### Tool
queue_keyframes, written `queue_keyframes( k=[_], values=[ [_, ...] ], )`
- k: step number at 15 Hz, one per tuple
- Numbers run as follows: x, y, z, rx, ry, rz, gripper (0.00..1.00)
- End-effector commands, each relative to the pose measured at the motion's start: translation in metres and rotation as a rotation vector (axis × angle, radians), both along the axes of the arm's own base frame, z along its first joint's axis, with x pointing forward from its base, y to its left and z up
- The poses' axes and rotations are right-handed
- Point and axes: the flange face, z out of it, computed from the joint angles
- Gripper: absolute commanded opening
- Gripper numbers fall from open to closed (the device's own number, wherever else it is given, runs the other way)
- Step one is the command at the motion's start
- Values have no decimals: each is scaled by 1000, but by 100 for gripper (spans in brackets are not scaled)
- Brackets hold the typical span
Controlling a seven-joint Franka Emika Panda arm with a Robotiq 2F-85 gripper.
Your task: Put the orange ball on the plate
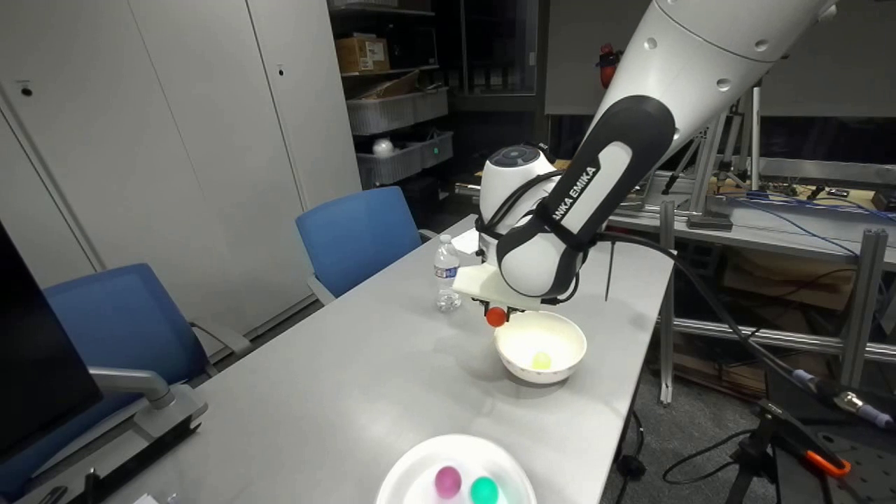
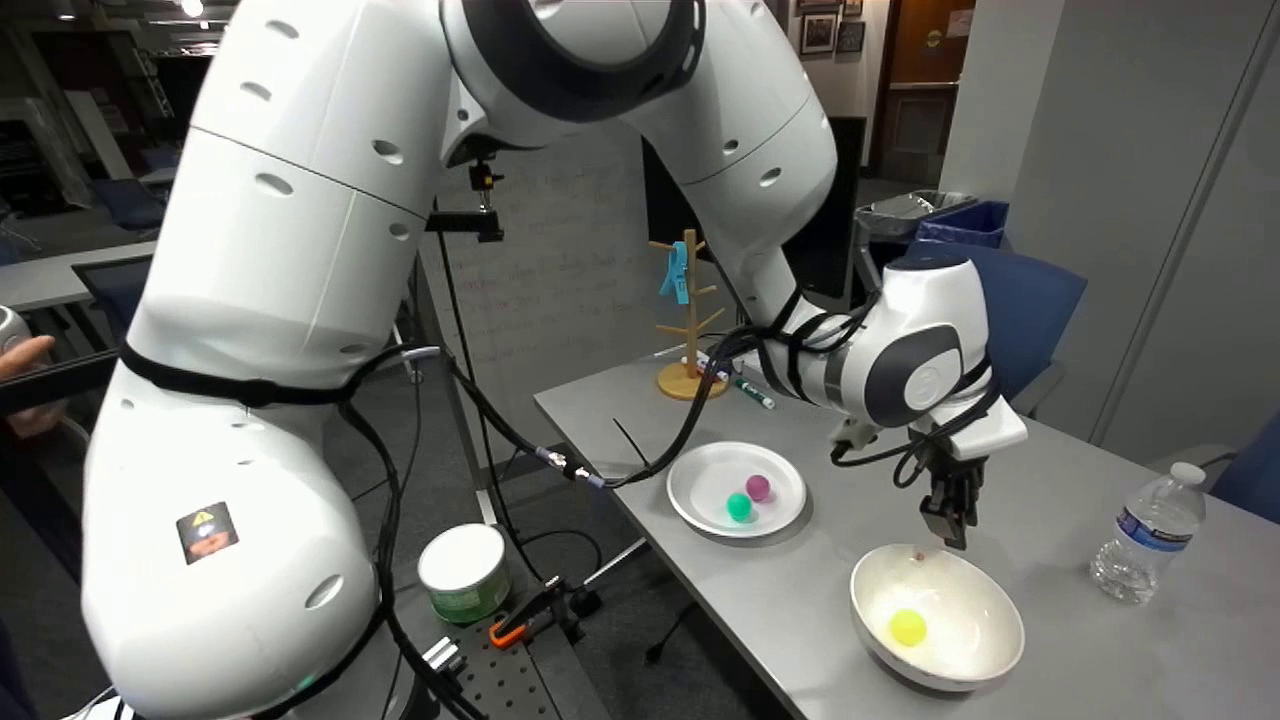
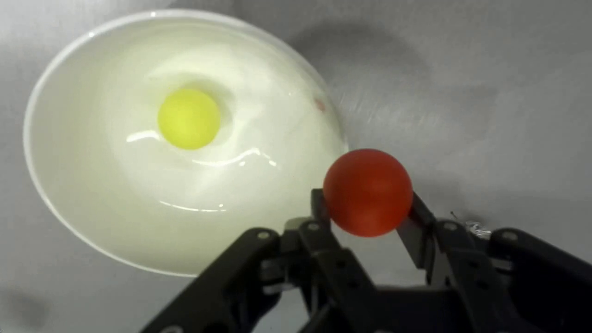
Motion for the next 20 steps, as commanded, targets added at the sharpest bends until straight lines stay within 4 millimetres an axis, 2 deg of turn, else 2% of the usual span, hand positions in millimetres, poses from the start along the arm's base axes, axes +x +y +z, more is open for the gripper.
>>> queue_keyframes(
  k=[1, 6, 9, 13, 16, 20],
  values=[
    [-4, 32, 17, 42, -19, 61, 16],
    [-5, 98, 9, 132, -8, 139, 16],
    [-13, 135, -8, 187, 29, 176, 16],
    [-29, 173, -34, 257, 102, 199, 16],
    [-40, 187, -51, 278, 147, 213, 16],
    [-50, 191, -68, 284, 186, 230, 16]
  ],
)
